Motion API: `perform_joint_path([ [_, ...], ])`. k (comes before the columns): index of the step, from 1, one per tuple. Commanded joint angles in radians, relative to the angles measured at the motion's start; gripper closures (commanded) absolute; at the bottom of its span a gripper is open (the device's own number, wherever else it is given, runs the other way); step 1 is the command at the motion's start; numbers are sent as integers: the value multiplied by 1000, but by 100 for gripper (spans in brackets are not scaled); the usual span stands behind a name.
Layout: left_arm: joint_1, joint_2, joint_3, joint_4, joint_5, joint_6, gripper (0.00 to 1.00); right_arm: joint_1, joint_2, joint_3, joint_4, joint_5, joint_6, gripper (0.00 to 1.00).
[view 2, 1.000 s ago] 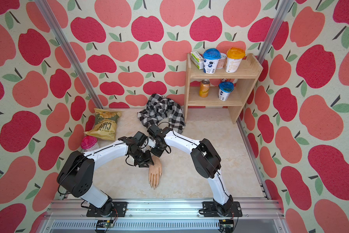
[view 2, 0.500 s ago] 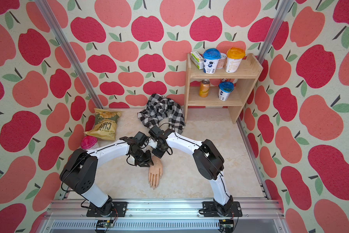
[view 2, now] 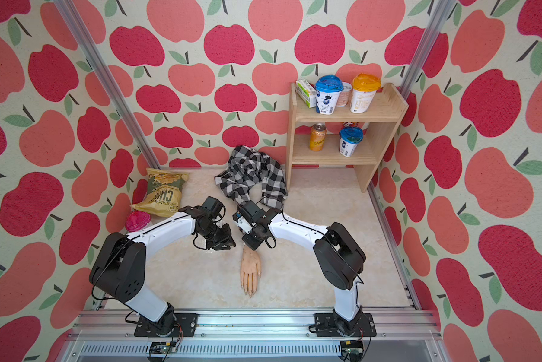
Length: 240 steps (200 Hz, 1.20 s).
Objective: Take off the watch
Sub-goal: Untie the watch from the hand.
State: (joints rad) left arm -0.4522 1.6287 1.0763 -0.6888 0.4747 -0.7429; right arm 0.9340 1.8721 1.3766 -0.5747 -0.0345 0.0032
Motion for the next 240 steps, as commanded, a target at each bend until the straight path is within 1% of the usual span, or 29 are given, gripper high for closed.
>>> perform_joint_path([
  [1,0,-1,39,-24,-31,15,71,-2,-11,6,40,-4,49,72],
  [25,-1,4,41,-14,-33,14,70,6,-8,-2,52,2,55,69],
  [27,0,4,40,-13,-32,14,70,6,-8,-3,52,2,55,68],
  [30,0,5,40,-11,-32,15,70,6,-8,-3,52,2,56,64],
  [33,0,6,41,-11,-33,16,70,6,-7,-5,52,3,58,63],
  [63,-4,17,49,-8,-37,23,70,5,-42,-26,64,26,69,62],
  [76,-17,28,63,-18,-59,31,70,-4,-71,-42,66,52,86,62],
  [86,-28,40,78,-28,-76,38,71,-22,-95,-56,63,34,109,62],
  [96,-32,51,86,-21,-75,42,74,-46,-120,-74,64,-5,146,63],
  [116,-32,65,96,-1,-81,43,74,-96,-167,-131,89,-129,231,65],
  [139,-31,94,115,15,-79,50,76,-133,-215,-198,159,-303,350,65],
  [158,-31,119,137,22,-87,57,76,-138,-217,-217,224,-440,469,65],
  [169,-31,131,149,26,-84,63,76,-134,-211,-220,243,-480,523,65],
  [178,-31,141,157,29,-80,66,76,-130,-212,-227,256,-507,542,65],
  [185,-31,147,161,32,-74,69,76,-125,-214,-224,245,-499,541,65],
  [197,-32,154,165,35,-73,72,76,-110,-214,-204,183,-439,507,64],
  [208,-32,153,159,42,-71,73,76,-98,-202,-169,109,-363,479,57],
  [215,-32,150,155,49,-66,73,76,-91,-194,-146,67,-314,464,55],
  [227,-32,149,151,55,-54,78,76,-71,-186,-109,10,-234,428,54],
  [240,-32,142,148,41,-57,83,76,-49,-202,-92,-7,-149,389,54],
])
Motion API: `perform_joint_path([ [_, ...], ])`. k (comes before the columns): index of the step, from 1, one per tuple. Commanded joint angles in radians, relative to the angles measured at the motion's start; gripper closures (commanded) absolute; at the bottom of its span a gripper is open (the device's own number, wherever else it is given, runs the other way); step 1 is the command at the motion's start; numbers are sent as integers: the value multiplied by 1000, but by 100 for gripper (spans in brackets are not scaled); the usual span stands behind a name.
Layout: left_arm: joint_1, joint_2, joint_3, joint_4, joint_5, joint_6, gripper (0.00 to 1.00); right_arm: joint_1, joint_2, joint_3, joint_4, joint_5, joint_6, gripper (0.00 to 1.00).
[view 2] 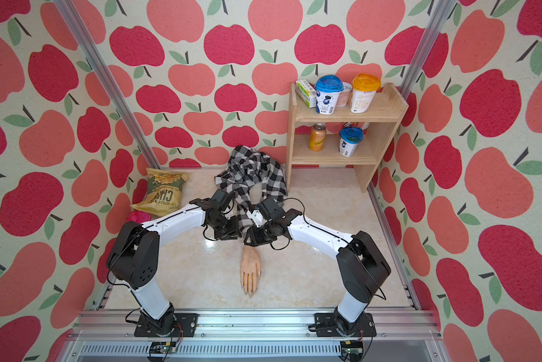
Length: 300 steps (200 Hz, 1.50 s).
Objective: Take off the watch
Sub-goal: Untie the watch from the hand.
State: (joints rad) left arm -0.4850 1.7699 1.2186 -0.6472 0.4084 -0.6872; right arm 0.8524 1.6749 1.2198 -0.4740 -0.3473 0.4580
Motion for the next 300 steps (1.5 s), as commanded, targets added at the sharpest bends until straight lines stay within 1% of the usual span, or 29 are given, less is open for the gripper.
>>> perform_joint_path([
  [1,1,1,6,-3,9,26,76,34,-6,66,-109,170,-67,54],
  [29,27,-37,-31,-34,19,25,76,54,-11,95,-136,347,-173,54],
  [48,43,-62,-48,-39,35,30,74,64,23,111,-129,386,-275,54],
  [67,38,-59,-26,-73,55,44,73,65,75,145,-134,410,-349,55],
  [74,27,-63,-26,-84,56,44,73,65,93,158,-132,403,-369,56],
  [88,2,-81,-42,-91,56,34,76,65,118,178,-122,368,-406,57],
  [105,-22,-111,-94,-64,72,2,86,67,150,212,-134,318,-434,59],
  [120,-40,-139,-153,-7,90,-29,86,75,174,233,-153,291,-459,60],
  [132,-46,-162,-194,40,97,-45,85,80,185,240,-167,286,-473,60],
  [147,-42,-176,-215,64,84,-44,80,82,190,241,-173,280,-488,60],
  [164,-34,-172,-219,102,86,-19,73,82,195,242,-180,271,-503,60],
  [175,-31,-165,-215,125,88,-1,64,82,202,248,-189,270,-509,60],
  [185,-28,-154,-209,145,91,10,61,82,207,250,-192,271,-513,60],
  [224,-24,-84,-175,170,113,29,62,81,231,260,-199,263,-533,61],
  [283,-24,-43,-188,231,130,15,64,82,270,288,-229,252,-563,64],
  [300,-28,-60,-199,224,139,11,65,80,259,286,-236,262,-564,64],
])
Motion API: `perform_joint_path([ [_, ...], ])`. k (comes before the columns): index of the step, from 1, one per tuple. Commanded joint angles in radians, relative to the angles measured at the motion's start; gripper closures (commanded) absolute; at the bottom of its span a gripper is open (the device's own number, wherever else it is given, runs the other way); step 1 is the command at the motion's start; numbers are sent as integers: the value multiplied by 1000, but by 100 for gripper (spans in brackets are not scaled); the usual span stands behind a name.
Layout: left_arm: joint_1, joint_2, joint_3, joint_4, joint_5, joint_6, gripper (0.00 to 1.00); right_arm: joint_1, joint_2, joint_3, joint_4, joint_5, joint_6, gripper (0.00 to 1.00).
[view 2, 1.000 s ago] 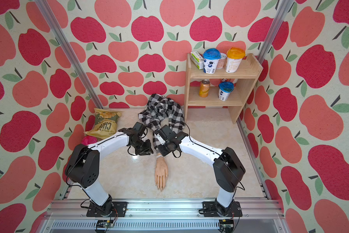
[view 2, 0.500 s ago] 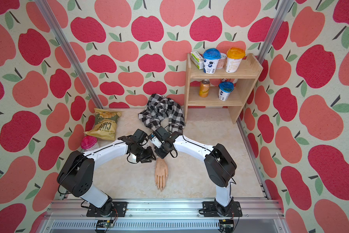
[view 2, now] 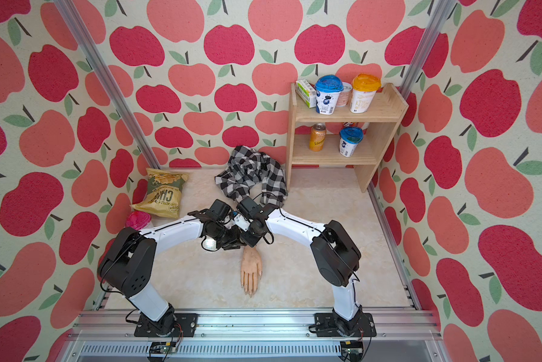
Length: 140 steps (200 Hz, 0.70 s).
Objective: Take off the watch
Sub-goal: Untie the watch from the hand.
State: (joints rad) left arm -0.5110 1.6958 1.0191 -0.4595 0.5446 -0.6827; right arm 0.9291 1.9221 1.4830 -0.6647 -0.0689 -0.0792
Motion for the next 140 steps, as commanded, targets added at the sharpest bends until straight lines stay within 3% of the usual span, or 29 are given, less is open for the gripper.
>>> perform_joint_path([
  [1,-3,12,-1,35,3,6,65,4,11,22,-45,-14,-27,64],
  [73,-1,-108,-30,-18,-24,25,64,-22,-6,-18,-36,-63,-23,64],
  [140,-14,-51,-57,36,10,15,64,-24,5,-13,-29,-86,-24,64],
])
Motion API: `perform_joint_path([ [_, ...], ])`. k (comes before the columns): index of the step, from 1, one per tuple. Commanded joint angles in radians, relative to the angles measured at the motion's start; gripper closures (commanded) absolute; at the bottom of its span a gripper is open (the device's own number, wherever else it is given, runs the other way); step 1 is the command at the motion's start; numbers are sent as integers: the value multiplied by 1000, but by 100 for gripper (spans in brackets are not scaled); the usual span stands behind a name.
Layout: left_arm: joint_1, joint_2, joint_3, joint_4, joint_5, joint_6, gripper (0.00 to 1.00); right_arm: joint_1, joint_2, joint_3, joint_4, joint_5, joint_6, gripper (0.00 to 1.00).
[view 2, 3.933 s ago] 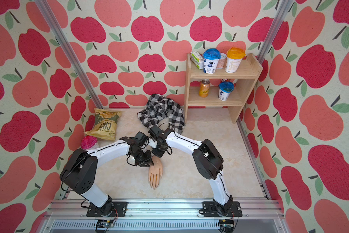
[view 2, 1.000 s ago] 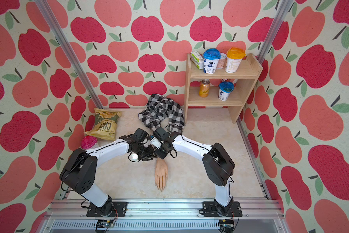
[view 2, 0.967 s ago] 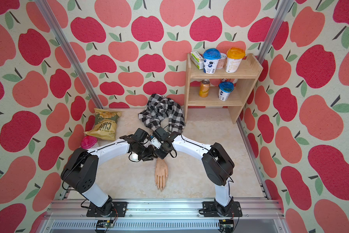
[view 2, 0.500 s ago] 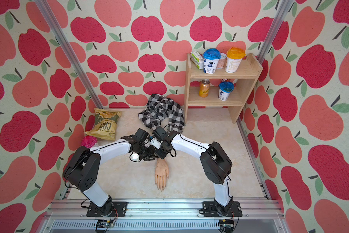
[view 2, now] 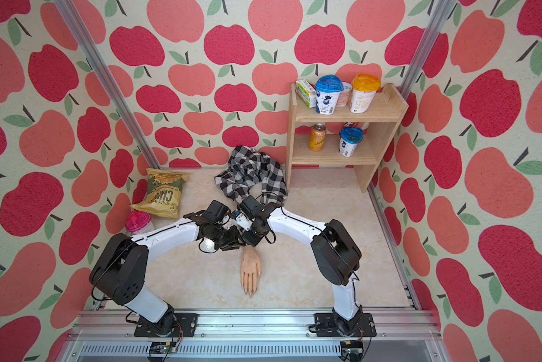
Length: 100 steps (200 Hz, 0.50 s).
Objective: Take off the watch
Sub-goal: Untie the watch from the hand.
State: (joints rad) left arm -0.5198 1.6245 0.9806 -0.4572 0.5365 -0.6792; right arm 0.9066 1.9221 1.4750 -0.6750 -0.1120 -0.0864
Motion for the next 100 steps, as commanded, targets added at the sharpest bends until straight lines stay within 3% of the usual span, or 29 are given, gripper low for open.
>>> perform_joint_path([
  [1,-5,20,-19,34,18,12,64,-2,5,-5,-19,-44,-16,64],
  [100,-11,118,26,35,9,51,65,17,40,-1,-46,-14,-30,71],
])
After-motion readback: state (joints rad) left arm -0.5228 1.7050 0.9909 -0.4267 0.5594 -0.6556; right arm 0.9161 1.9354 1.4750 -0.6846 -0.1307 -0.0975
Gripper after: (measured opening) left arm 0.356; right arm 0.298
